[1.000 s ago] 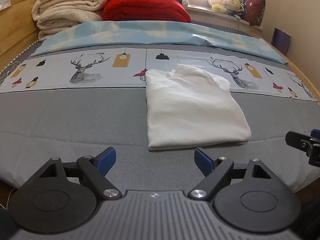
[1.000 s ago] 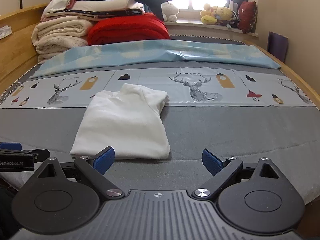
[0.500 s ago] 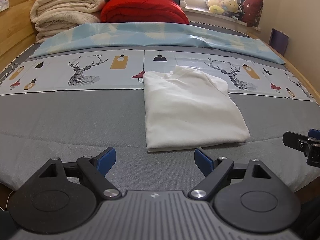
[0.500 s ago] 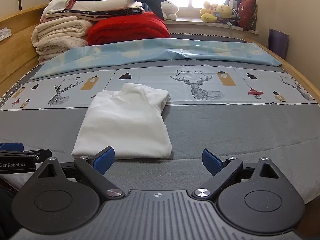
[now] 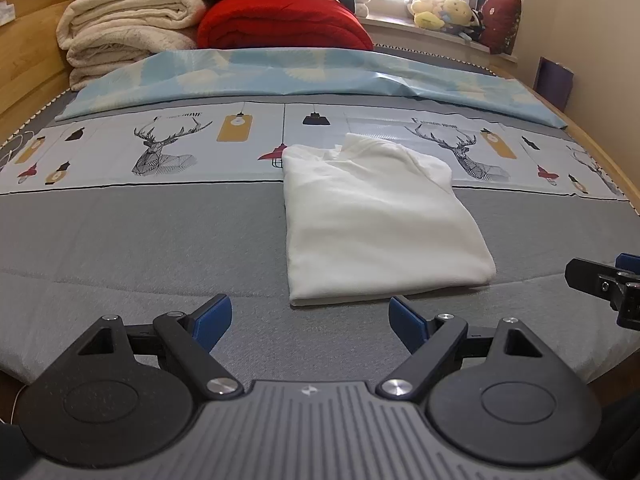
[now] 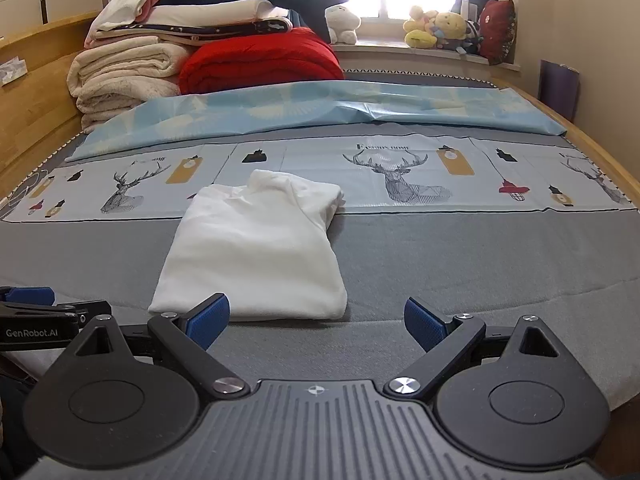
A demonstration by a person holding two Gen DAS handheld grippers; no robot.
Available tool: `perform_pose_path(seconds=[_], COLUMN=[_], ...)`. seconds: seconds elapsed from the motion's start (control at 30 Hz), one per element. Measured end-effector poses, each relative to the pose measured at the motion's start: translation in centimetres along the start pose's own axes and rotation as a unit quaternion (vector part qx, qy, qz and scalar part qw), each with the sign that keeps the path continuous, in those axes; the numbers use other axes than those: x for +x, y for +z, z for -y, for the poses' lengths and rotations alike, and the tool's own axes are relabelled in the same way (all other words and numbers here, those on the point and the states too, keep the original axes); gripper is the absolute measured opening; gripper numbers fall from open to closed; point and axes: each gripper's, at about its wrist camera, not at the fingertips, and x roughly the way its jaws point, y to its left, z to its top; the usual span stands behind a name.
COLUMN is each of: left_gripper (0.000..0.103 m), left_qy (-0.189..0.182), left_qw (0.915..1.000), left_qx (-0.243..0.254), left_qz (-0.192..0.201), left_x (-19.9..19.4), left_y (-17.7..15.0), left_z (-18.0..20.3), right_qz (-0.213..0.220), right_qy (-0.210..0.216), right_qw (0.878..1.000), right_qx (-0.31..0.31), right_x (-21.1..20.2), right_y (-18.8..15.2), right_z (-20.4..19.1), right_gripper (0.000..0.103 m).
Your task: Fold small clothes
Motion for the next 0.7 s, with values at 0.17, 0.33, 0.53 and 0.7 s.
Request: perform_pose_path(seconds=[0.17, 0.33, 0.53, 0.7], left_gripper=[0.089, 0.089, 0.089, 0.09], left_qy=[0.0, -0.001, -0.002, -0.003], left_qw=[1.0, 1.0, 1.0, 1.0], left_qx=[0.001, 0.001, 0.002, 0.003], left_qz=[0.0, 0.001, 0.002, 0.003], left_x=[0.01, 0.02, 0.04, -0.03], left_y=[0.02, 0.07, 0.1, 0.04], left_z=[0.03, -0.03, -0.07, 0.04], right_qz=[0.0, 0.001, 0.001, 0.001], right_qy=[0.001, 0.001, 0.001, 0.001], right_qw=[1.0, 1.0, 1.0, 1.0], right_qx=[0.0, 0.0, 0.0, 0.0], right_x=[-0.02, -0.02, -0.02, -0.02], right_y=[0.06, 0.06, 0.05, 0.06], right_z=[-0.03, -0.03, -0.02, -0.05], right_gripper=[0.094, 0.094, 0.094, 0.095])
